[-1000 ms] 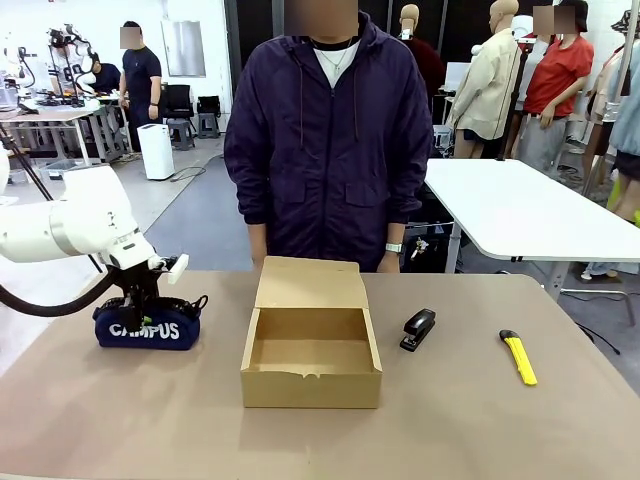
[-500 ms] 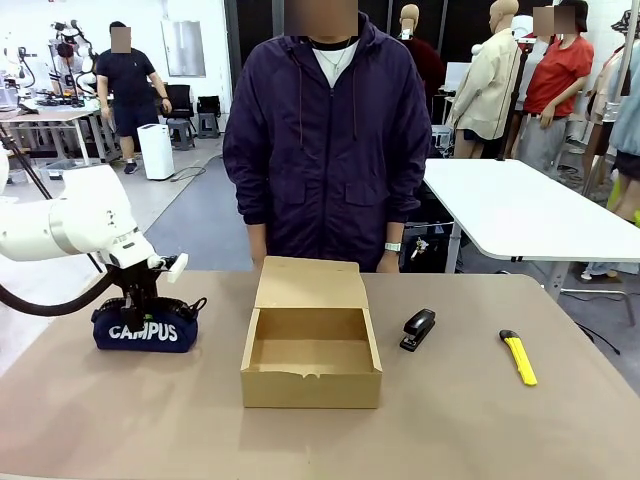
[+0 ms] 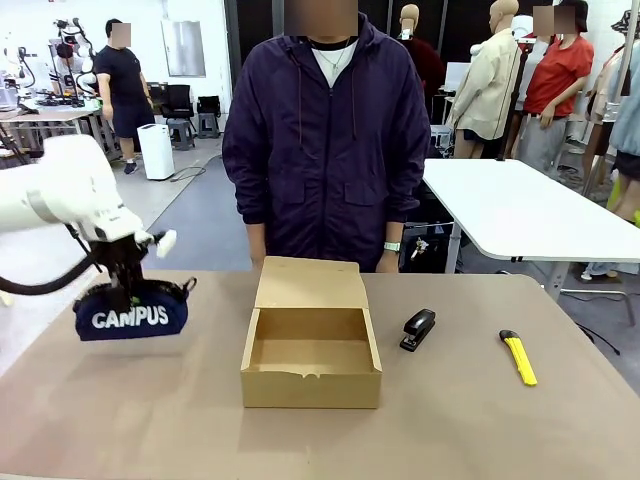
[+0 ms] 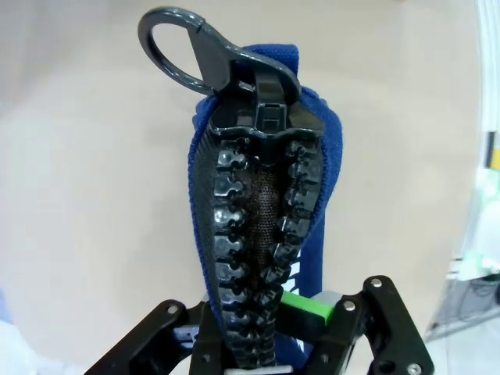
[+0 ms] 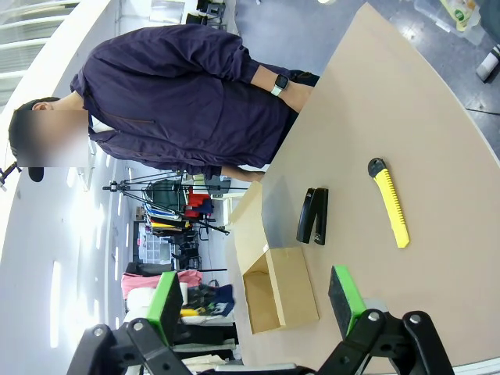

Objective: Pack the items into the box.
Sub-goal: Pick up the item indicated by the person and place it inside the Mailer Box.

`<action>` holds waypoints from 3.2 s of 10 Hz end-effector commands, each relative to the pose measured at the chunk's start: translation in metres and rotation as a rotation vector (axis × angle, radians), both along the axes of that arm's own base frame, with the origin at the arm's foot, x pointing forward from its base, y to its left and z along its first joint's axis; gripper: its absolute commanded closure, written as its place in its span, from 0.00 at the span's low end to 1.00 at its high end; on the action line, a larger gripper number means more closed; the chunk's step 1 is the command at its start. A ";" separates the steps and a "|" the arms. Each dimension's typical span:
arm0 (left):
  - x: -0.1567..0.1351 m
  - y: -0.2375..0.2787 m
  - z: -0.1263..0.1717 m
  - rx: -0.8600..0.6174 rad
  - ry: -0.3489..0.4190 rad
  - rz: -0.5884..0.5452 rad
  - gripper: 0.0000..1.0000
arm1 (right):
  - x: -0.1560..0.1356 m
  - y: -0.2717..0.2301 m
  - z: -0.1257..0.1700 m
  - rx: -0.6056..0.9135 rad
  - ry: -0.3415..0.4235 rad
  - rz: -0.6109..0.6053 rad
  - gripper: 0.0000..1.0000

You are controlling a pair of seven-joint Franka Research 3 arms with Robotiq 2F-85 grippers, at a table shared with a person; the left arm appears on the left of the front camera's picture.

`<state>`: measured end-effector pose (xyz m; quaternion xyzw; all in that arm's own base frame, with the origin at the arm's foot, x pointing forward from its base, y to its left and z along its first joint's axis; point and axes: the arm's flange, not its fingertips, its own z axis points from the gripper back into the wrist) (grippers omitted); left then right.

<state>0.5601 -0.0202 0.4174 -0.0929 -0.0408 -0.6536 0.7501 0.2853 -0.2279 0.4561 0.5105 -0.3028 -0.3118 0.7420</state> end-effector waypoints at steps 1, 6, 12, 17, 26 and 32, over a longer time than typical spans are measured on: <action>-0.046 0.005 0.077 0.026 -0.037 0.134 1.00 | 0.000 -0.001 0.001 -0.002 -0.017 0.003 0.00; -0.073 0.007 0.122 0.035 -0.077 0.140 1.00 | 0.000 -0.001 0.001 -0.002 -0.017 0.003 0.00; -0.066 -0.034 0.121 0.018 -0.118 0.099 1.00 | 0.000 -0.001 0.001 -0.002 -0.017 0.003 0.00; -0.005 -0.254 0.101 0.085 -0.051 0.020 1.00 | 0.000 -0.001 0.001 -0.002 -0.017 0.003 0.00; -0.039 -0.366 0.011 0.072 0.016 -0.005 1.00 | 0.000 -0.001 0.001 -0.002 -0.017 0.003 0.00; -0.041 -0.370 -0.043 0.074 0.107 -0.060 1.00 | 0.000 -0.001 0.001 -0.002 -0.017 0.003 0.00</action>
